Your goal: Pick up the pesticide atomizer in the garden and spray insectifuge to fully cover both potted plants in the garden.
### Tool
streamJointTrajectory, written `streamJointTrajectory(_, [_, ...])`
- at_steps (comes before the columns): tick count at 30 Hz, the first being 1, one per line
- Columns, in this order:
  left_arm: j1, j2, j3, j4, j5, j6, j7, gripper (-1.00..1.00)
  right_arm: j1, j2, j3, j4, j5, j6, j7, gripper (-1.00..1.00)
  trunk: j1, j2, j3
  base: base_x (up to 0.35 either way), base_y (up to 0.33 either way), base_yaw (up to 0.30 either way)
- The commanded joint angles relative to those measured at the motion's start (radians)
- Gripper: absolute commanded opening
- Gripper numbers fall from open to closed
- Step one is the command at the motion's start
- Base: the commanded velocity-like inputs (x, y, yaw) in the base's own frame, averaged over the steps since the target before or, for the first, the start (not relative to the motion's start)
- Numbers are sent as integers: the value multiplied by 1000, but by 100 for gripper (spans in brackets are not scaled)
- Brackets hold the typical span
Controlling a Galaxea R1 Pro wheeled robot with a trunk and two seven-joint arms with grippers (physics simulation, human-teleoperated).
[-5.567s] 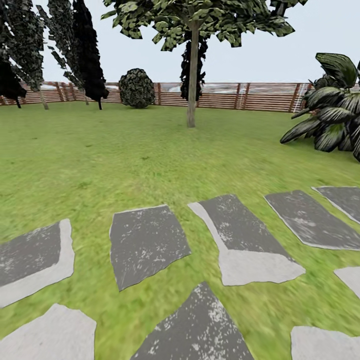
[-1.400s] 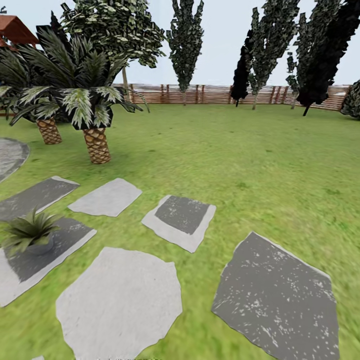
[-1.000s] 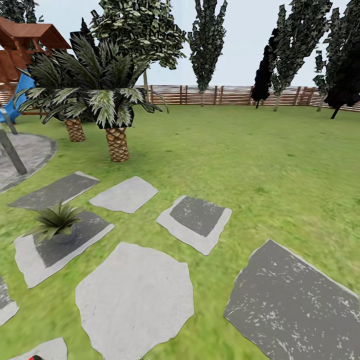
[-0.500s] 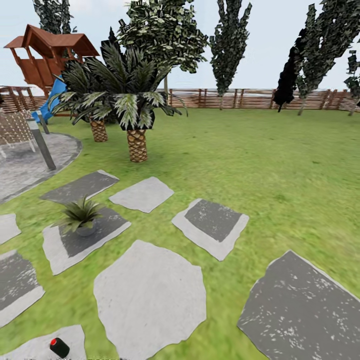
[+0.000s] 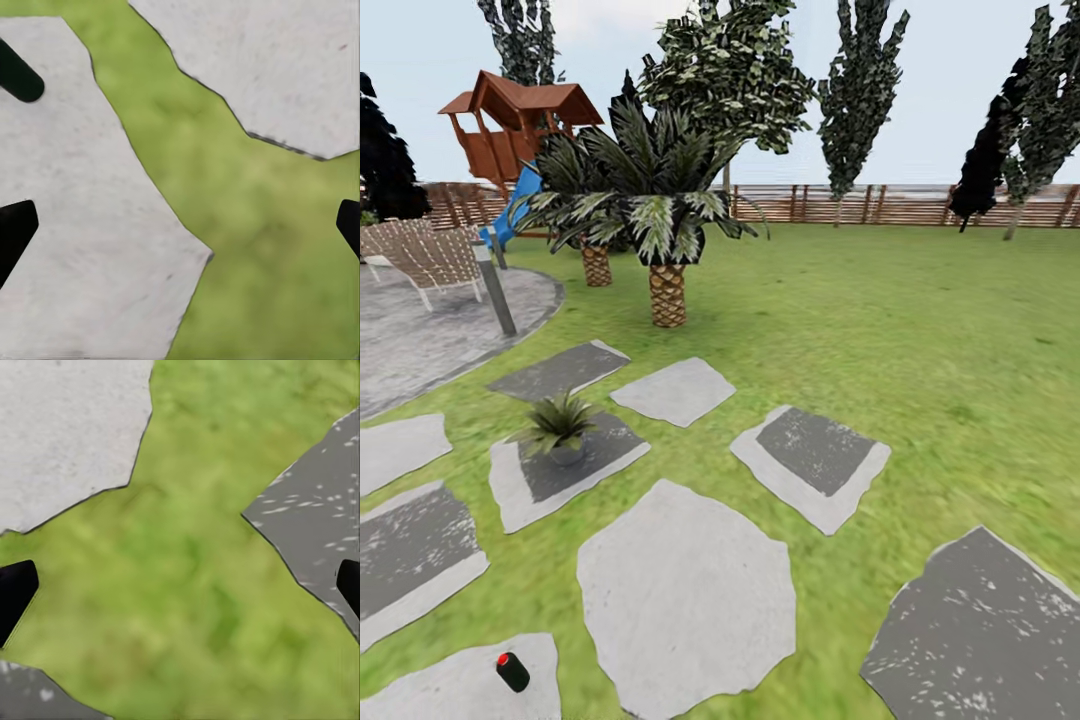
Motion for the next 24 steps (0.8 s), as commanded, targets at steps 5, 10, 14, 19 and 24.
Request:
streamJointTrajectory(5, [-1, 0, 0, 1, 6, -3, 0, 100, 0, 0, -3, 1, 4, -3, 0, 100, 0, 0, 5, 0, 0, 215])
streamJointTrajectory(10, [-1, 0, 0, 1, 5, -3, 0, 100, 0, 0, -3, 1, 3, -3, 0, 100, 0, 0, 10, 0, -43, 215])
streamJointTrajectory(14, [-1, 0, 0, 1, 6, -3, 0, 100, 0, 0, -3, 2, 4, -3, 0, 100, 0, 0, 14, 0, -215, 215])
streamJointTrajectory(19, [-1, 0, 0, 1, 6, -3, 0, 100, 0, 0, -3, 3, 3, -3, 0, 100, 0, 0, 20, 0, -265, 215])
streamJointTrajectory(24, [-1, 0, 0, 1, 6, -3, 0, 100, 0, 0, -3, 3, 4, -3, 0, 100, 0, 0, 25, 0, -274, 215])
